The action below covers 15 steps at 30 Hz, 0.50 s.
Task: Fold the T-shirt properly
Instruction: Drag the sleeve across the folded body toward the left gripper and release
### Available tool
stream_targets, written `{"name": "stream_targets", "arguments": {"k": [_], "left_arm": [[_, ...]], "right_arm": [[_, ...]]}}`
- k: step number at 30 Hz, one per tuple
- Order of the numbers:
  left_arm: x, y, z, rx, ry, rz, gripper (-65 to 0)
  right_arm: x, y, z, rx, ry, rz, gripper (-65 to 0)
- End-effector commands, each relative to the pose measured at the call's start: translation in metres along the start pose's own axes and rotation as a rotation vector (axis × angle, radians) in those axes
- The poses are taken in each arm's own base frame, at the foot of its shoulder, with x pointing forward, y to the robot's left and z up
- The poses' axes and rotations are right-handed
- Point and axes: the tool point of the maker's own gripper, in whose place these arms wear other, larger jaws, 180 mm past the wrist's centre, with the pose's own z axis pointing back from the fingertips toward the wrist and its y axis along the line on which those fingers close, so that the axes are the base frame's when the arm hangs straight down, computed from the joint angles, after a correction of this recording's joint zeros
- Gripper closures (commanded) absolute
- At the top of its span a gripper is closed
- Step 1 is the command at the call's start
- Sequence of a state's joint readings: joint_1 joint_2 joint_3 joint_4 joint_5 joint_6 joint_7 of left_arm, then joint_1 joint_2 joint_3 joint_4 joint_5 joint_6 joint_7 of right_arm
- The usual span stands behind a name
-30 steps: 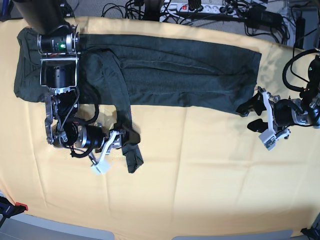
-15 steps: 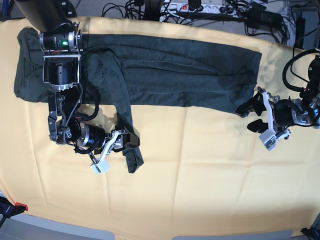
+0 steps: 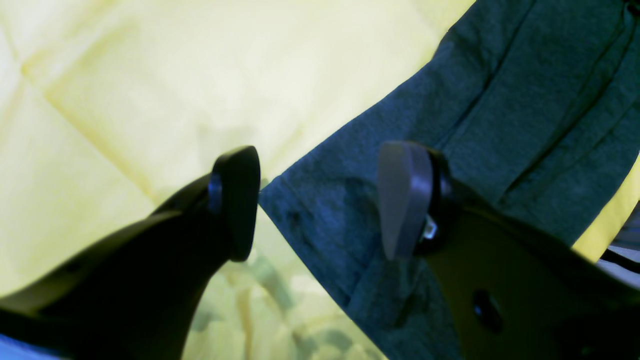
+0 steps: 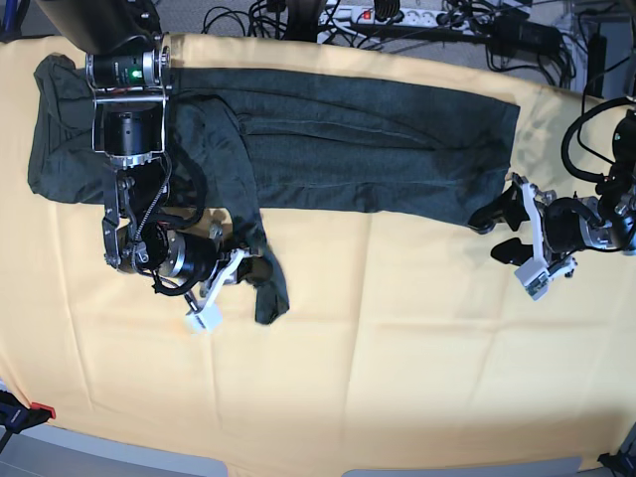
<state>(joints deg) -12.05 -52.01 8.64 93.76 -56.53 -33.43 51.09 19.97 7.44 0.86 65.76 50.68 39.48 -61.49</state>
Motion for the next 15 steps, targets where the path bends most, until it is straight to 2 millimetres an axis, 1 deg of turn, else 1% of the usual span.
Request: {"name": "stream_targets", "arguments": {"k": [1,4,6,9,11,15], "left_arm": [[0.014,0.007,0.010,0.021,-0.041,-0.017,-38.8],[0.014,0.007,0.010,0.021,-0.041,-0.017,-38.8],[0.015,0.007,0.010,0.021,-0.042,-0.017,-38.8],[0.015,0.007,0.010,0.021,-0.045,-0.017,-38.8],[0.015,0.007,0.010,0.021,-0.046,-0.017,-38.8],[0.015,0.007,0.010,0.023,-0.042,-0.019,-38.8]], "right_arm": [[0.034,0.014,0.009,0.040,-0.078,0.055,0.0],[0.042,0.043,0.020,0.111,-0.099,0.108,0.0],[0.047,0.068,0.031,0.171,-0.130,0.154,0.0],[0.046,0.106,0.048,0.254,-0.164,0.229,0.0],[0.039,0.125,0.056,0.296,-0.167,0.264,0.0],[0.021,0.149,0.066,0.359,-0.182,0.269,0.0]]}}
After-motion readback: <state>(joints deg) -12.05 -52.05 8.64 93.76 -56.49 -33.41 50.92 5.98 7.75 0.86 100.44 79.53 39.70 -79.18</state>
